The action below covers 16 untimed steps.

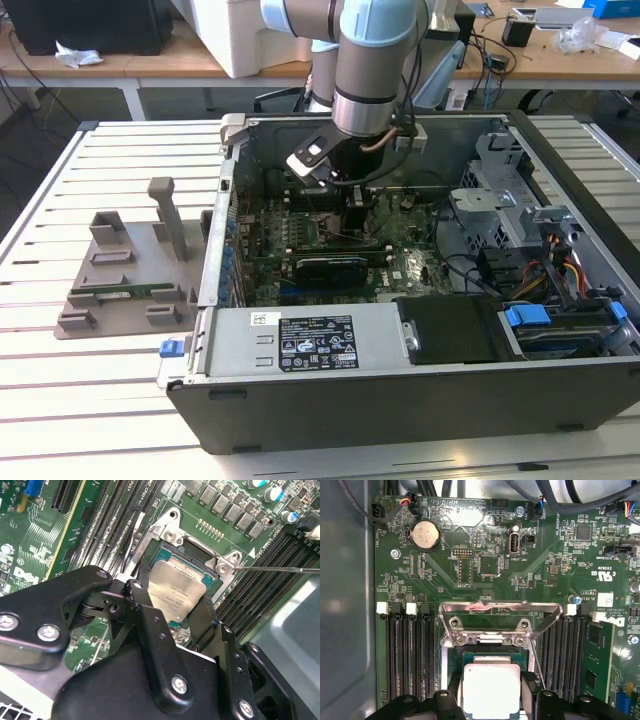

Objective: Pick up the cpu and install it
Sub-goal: 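Place the cpu into insertion slot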

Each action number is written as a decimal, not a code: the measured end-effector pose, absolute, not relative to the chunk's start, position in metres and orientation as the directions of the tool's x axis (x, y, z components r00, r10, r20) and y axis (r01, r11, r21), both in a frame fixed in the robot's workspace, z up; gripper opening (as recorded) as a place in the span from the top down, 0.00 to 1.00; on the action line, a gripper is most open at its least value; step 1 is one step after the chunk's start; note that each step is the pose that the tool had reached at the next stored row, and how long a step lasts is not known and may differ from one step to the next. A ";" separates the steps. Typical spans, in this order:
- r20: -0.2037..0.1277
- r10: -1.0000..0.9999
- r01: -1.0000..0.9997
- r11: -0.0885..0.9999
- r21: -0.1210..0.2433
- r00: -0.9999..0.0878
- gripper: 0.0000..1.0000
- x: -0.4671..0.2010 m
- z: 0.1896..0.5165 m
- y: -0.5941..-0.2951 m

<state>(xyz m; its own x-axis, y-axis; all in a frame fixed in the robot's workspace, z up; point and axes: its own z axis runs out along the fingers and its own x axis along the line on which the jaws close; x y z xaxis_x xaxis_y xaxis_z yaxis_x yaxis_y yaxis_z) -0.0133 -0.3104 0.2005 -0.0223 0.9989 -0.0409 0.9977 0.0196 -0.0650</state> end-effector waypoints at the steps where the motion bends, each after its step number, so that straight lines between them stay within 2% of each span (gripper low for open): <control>1: -0.041 0.999 0.998 0.017 -0.065 -0.019 0.45 -0.013 0.200 -0.310; 12: -0.041 0.999 0.998 0.004 -0.065 -0.006 0.45 -0.013 0.197 -0.310; 14: -0.040 0.999 0.998 0.004 -0.065 -0.006 0.44 -0.013 0.197 -0.310; 15: -0.040 0.999 0.998 0.004 -0.065 -0.006 0.38 -0.013 0.197 -0.310; 16: -0.041 0.999 0.998 0.004 -0.065 -0.006 0.38 -0.013 0.197 -0.310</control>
<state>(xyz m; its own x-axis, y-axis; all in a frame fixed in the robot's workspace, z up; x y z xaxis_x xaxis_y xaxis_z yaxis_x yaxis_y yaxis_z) -0.0128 -0.3096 0.1968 -0.0062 0.9992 -0.0405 0.9979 0.0036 -0.0648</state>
